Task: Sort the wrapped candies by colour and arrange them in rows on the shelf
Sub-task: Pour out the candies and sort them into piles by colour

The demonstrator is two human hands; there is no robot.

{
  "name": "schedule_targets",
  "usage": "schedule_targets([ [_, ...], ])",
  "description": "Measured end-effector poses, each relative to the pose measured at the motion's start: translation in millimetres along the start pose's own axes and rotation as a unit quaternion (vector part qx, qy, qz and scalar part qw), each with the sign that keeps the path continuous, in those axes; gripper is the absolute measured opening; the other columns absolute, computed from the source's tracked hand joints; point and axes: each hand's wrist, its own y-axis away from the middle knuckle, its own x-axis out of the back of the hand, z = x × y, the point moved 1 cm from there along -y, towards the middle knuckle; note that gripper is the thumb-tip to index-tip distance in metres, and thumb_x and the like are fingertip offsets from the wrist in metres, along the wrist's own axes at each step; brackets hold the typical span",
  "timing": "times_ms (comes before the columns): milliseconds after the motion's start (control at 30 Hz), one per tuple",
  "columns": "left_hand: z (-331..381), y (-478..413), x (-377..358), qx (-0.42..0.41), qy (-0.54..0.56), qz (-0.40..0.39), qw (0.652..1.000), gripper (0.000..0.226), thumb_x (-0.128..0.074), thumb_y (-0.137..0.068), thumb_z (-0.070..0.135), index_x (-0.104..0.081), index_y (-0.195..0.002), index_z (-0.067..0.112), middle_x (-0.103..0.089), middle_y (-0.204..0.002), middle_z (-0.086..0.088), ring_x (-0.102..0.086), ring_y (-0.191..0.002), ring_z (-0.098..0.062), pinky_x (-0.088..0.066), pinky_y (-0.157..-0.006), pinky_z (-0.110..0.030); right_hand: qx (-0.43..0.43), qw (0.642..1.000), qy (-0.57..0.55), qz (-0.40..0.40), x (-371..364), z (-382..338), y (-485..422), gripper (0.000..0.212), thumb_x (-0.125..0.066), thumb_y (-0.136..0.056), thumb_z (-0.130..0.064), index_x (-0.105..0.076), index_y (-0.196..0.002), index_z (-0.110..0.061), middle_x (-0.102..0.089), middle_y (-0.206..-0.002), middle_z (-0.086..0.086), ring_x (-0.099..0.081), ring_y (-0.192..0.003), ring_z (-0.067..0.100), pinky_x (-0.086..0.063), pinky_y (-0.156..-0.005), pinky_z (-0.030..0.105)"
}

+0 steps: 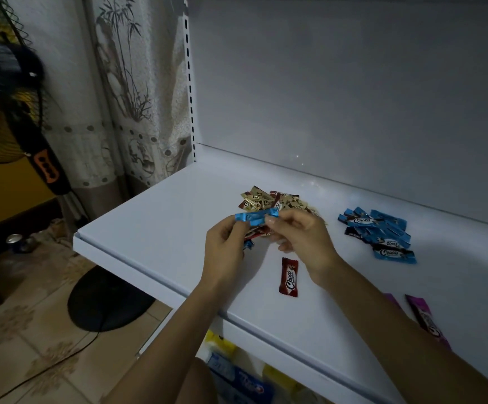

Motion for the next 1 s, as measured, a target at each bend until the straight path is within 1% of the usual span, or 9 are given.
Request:
schedule_targets([
  [167,-2,-2,-1,-0.03,-0.032,-0.038,0.998,0.033,-0.046,-0.098,0.003,-0.059,-0.114,0.028,-0.069,-0.103,0.008,-0.064,-0.086,-0.001,-0.048,-0.063,-0.012,-0.024,0.996,-0.053,0.066,23,-6,0,0.002,-0.064,-0.088,-0.011,-0.064,-0.09,-0.01,-0.071,-0.077,0.001,-0.064,-0.059,0.007,-0.049,-0.052,0.018],
  [233,-1,-1,-1,-0.033,-0.049,-0.048,0.997,0.037,-0.05,-0.097,0.004,-0.048,-0.121,0.032,-0.067,-0.104,0.004,-0.063,-0.076,0.005,-0.046,-0.059,-0.01,-0.022,0.995,-0.052,0.087,38,-9,0,0.001,-0.064,-0.088,-0.011,-0.063,-0.088,-0.01,-0.072,-0.077,0.001,-0.063,-0.055,0.005,-0.048,-0.049,0.016],
  [367,-2,0,0,-0.019,-0.053,-0.035,0.998,0.028,-0.057,-0.094,0.009,-0.053,-0.119,0.021,-0.069,-0.099,0.002,-0.062,-0.067,0.007,-0.045,-0.056,-0.01,-0.046,0.991,-0.038,0.12,59,1,4,0.005,-0.067,-0.086,-0.011,-0.063,-0.085,-0.011,-0.073,-0.076,0.002,-0.063,-0.056,0.006,-0.048,-0.051,0.019],
  [467,-4,1,0,-0.012,-0.061,-0.044,0.997,0.019,-0.06,-0.092,0.014,-0.064,-0.11,0.009,-0.071,-0.1,-0.006,-0.062,-0.066,0.004,-0.045,-0.058,-0.011,-0.003,0.983,-0.022,0.182,76,6,8,0.01,-0.07,-0.083,-0.008,-0.062,-0.079,-0.011,-0.068,-0.07,0.002,-0.062,-0.062,0.015,-0.045,-0.053,0.024],
  [600,5,7,-9,-0.045,-0.066,-0.066,0.995,0.012,-0.061,-0.091,0.011,-0.066,-0.102,0.009,-0.07,-0.09,-0.003,-0.061,-0.067,0.003,-0.043,-0.056,-0.01,0.068,0.946,0.107,0.3,115,6,12,0.017,-0.072,-0.08,-0.01,-0.062,-0.068,-0.017,-0.064,-0.067,0.0,-0.057,-0.059,0.016,-0.045,-0.057,0.026],
  [767,24,7,-56,-0.072,-0.063,-0.118,0.988,0.017,-0.064,-0.09,0.013,-0.063,-0.106,0.009,-0.071,-0.099,-0.006,-0.066,-0.076,-0.005,-0.048,-0.06,-0.017,0.18,0.862,0.323,0.347,149,20,27,0.003,-0.069,-0.082,-0.015,-0.067,-0.081,-0.016,-0.066,-0.076,-0.001,-0.063,-0.069,0.019,-0.05,-0.057,0.03],
  [867,25,15,-78,-0.056,-0.038,-0.155,0.985,0.021,-0.063,-0.09,0.009,-0.056,-0.106,-0.001,-0.071,-0.087,-0.006,-0.064,-0.064,0.003,-0.046,-0.057,-0.012,0.139,0.804,0.511,0.271,167,30,26,0.013,-0.065,-0.085,-0.018,-0.071,-0.095,-0.015,-0.068,-0.088,0.009,-0.062,-0.077,0.027,-0.046,-0.065,0.029],
  [933,22,17,-84,-0.055,-0.032,-0.16,0.985,0.019,-0.063,-0.09,0.009,-0.056,-0.104,-0.002,-0.071,-0.08,-0.003,-0.063,-0.06,0.004,-0.045,-0.057,-0.01,0.074,0.813,0.552,0.168,172,34,26,0.021,-0.059,-0.088,-0.016,-0.07,-0.106,-0.014,-0.069,-0.103,0.01,-0.062,-0.092,0.029,-0.047,-0.081,0.034],
  [1000,20,17,-84,-0.051,-0.023,-0.153,0.987,0.015,-0.063,-0.09,0.01,-0.057,-0.101,0.002,-0.072,-0.077,-0.002,-0.062,-0.059,0.003,-0.045,-0.056,-0.011,0.116,0.829,0.523,0.162,170,34,27,0.024,-0.052,-0.09,-0.013,-0.07,-0.105,-0.009,-0.067,-0.109,0.01,-0.06,-0.099,0.03,-0.046,-0.086,0.036],
])
